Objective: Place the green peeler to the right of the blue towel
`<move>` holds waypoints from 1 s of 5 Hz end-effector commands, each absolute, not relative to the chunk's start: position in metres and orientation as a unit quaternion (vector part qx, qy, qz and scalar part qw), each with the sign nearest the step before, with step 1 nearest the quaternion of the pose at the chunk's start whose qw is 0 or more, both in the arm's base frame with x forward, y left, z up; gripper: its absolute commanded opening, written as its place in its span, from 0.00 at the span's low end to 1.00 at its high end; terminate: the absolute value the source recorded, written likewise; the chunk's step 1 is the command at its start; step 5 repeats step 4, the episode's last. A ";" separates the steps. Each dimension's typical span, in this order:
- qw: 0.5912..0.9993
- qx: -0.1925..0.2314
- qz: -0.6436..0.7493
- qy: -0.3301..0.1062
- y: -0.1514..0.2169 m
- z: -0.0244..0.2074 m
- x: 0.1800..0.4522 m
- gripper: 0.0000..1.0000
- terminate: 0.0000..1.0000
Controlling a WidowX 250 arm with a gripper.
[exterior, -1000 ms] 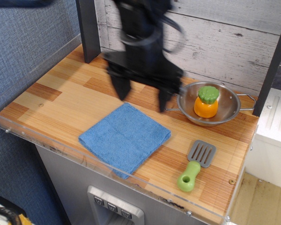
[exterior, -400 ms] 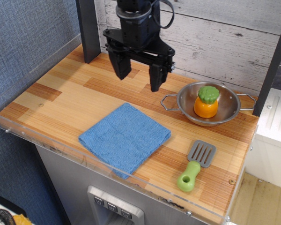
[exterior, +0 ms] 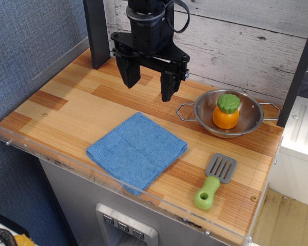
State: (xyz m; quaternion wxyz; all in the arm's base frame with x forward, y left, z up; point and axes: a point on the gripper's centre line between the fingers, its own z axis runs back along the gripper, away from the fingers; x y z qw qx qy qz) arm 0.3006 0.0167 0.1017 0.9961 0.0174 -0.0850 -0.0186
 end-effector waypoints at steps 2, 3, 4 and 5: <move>0.995 0.020 -0.023 -0.099 0.016 0.110 0.304 1.00 0.00; 0.995 0.020 -0.023 -0.099 0.016 0.110 0.304 1.00 0.00; 0.995 0.020 -0.023 -0.099 0.016 0.110 0.304 1.00 1.00; 0.995 0.020 -0.023 -0.099 0.016 0.110 0.304 1.00 1.00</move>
